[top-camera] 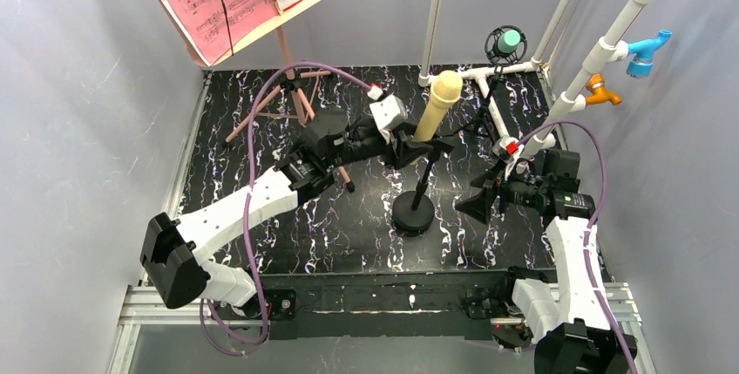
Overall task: Pack up the instrument practice props
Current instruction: Place the microphone stand with the microphone at the center of the board.
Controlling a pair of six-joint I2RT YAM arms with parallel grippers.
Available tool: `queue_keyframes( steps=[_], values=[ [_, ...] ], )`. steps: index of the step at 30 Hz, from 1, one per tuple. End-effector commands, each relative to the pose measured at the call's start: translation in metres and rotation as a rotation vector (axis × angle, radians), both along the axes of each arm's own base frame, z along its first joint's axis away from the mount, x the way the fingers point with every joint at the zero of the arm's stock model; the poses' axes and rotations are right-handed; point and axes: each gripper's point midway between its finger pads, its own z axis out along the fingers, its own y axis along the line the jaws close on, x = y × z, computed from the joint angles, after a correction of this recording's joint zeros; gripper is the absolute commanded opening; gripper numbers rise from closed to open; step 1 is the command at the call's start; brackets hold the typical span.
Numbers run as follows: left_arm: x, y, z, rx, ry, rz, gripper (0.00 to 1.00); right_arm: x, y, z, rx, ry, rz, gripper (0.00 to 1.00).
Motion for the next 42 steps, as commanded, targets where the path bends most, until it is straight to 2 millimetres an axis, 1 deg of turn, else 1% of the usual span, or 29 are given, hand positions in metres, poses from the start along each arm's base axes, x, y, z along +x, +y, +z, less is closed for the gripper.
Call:
queue_keyframes(
  steps=[1, 4, 8, 12, 14, 16, 17, 19, 20, 21, 22, 23, 25, 26, 27, 29, 30, 32, 33, 35, 36, 39, 41, 42],
  values=[
    [-0.015, 0.007, 0.046, -0.087, -0.184, 0.078, 0.0, -0.01, 0.006, 0.021, 0.01, -0.088, 0.083, 1.0],
    [-0.023, 0.011, 0.043, -0.082, -0.198, 0.094, 0.0, -0.014, 0.004, 0.023, -0.025, -0.11, 0.106, 1.0],
    [-0.028, 0.015, 0.044, -0.115, -0.188, 0.108, 0.0, -0.015, 0.003, 0.029, -0.052, -0.121, 0.119, 1.0],
    [-0.036, 0.011, 0.046, -0.14, -0.177, 0.093, 0.0, -0.016, 0.001, 0.04, -0.08, -0.145, 0.131, 1.0],
    [-0.041, 0.007, 0.044, -0.143, -0.172, 0.079, 0.0, -0.021, 0.001, 0.044, -0.092, -0.151, 0.15, 1.0],
    [-0.047, 0.003, 0.036, -0.138, -0.153, 0.059, 0.0, -0.027, 0.002, 0.048, -0.103, -0.17, 0.178, 1.0],
    [-0.05, 0.002, 0.027, -0.13, -0.133, 0.049, 0.0, -0.03, 0.001, 0.05, -0.113, -0.185, 0.189, 1.0],
    [-0.055, 0.006, 0.015, -0.13, -0.094, 0.051, 0.0, -0.031, 0.003, 0.058, -0.104, -0.193, 0.202, 1.0],
    [-0.057, 0.009, 0.009, -0.13, -0.072, 0.059, 0.06, -0.032, 0.005, 0.062, -0.09, -0.195, 0.207, 1.0],
    [-0.058, 0.013, 0.004, -0.129, -0.056, 0.068, 0.09, -0.032, 0.006, 0.066, -0.076, -0.199, 0.214, 1.0],
    [-0.059, 0.017, -0.003, -0.123, -0.049, 0.079, 0.15, -0.031, 0.008, 0.069, -0.063, -0.204, 0.221, 1.0],
    [-0.061, 0.022, -0.009, -0.131, -0.005, 0.085, 0.21, -0.03, 0.011, 0.074, -0.047, -0.215, 0.235, 1.0],
    [-0.064, 0.028, -0.016, -0.137, 0.027, 0.097, 0.32, -0.027, 0.014, 0.08, -0.032, -0.23, 0.254, 1.0],
    [-0.065, 0.034, -0.017, -0.147, 0.045, 0.109, 0.45, -0.027, 0.018, 0.084, -0.019, -0.238, 0.281, 1.0],
    [-0.065, 0.037, -0.017, -0.156, 0.055, 0.122, 0.52, -0.027, 0.021, 0.084, -0.023, -0.241, 0.3, 1.0],
    [-0.066, 0.043, -0.017, -0.167, 0.064, 0.135, 0.63, -0.027, 0.024, 0.083, -0.027, -0.235, 0.324, 1.0],
    [-0.067, 0.045, -0.018, -0.172, 0.069, 0.139, 0.71, -0.027, 0.026, 0.083, -0.023, -0.229, 0.333, 1.0],
    [-0.069, 0.051, -0.016, -0.187, 0.077, 0.145, 0.8, -0.028, 0.03, 0.082, -0.014, -0.226, 0.358, 1.0],
    [-0.071, 0.054, -0.019, -0.189, 0.086, 0.145, 0.84, -0.028, 0.032, 0.082, -0.012, -0.226, 0.371, 1.0],
    [-0.075, 0.06, -0.02, -0.204, 0.106, 0.146, 0.96, -0.031, 0.037, 0.083, -0.006, -0.235, 0.408, 1.0],
    [-0.077, 0.063, -0.022, -0.211, 0.118, 0.144, 0.98, -0.033, 0.04, 0.083, -0.006, -0.247, 0.429, 1.0],
    [-0.086, 0.075, -0.028, -0.238, 0.158, 0.138, 0.98, -0.035, 0.047, 0.086, 0.006, -0.295, 0.486, 1.0],
    [-0.092, 0.084, -0.031, -0.263, 0.184, 0.142, 0.98, -0.036, 0.053, 0.092, 0.037, -0.353, 0.528, 1.0],
    [-0.094, 0.089, -0.032, -0.275, 0.192, 0.143, 0.98, -0.036, 0.056, 0.098, 0.064, -0.385, 0.547, 1.0]
  ],
)
